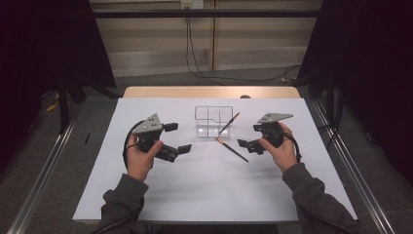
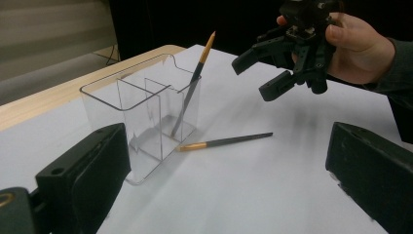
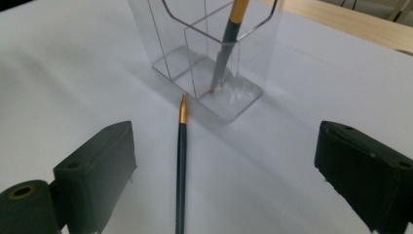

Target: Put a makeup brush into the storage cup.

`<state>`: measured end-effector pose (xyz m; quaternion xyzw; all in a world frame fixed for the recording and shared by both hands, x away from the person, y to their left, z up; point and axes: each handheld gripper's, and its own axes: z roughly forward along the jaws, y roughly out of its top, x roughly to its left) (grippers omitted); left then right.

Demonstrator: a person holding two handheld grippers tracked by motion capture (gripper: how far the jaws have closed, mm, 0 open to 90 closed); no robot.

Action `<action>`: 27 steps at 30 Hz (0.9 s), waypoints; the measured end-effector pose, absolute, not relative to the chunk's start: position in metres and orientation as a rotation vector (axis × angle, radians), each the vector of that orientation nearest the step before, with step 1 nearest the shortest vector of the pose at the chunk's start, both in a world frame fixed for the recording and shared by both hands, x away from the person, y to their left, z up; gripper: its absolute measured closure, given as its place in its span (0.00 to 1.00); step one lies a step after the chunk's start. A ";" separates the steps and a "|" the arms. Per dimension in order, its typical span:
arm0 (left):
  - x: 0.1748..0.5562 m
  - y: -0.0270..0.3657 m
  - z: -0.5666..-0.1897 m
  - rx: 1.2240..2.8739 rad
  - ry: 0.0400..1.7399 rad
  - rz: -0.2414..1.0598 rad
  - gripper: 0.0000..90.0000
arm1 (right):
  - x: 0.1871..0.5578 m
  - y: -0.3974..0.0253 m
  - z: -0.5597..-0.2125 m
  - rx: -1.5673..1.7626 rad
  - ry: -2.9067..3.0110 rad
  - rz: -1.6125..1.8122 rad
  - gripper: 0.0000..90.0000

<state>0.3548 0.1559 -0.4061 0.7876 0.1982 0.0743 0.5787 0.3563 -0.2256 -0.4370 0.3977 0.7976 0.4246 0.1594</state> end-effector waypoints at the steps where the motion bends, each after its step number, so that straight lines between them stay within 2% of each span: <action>1: 0.355 0.156 -0.406 1.845 0.467 0.177 0.02 | 0.357 -0.225 -0.437 1.143 2.281 1.206 0.08; 27: 0.356 0.159 -0.405 1.830 0.471 0.169 0.02 | 0.365 -0.209 -0.435 1.139 2.448 1.024 0.09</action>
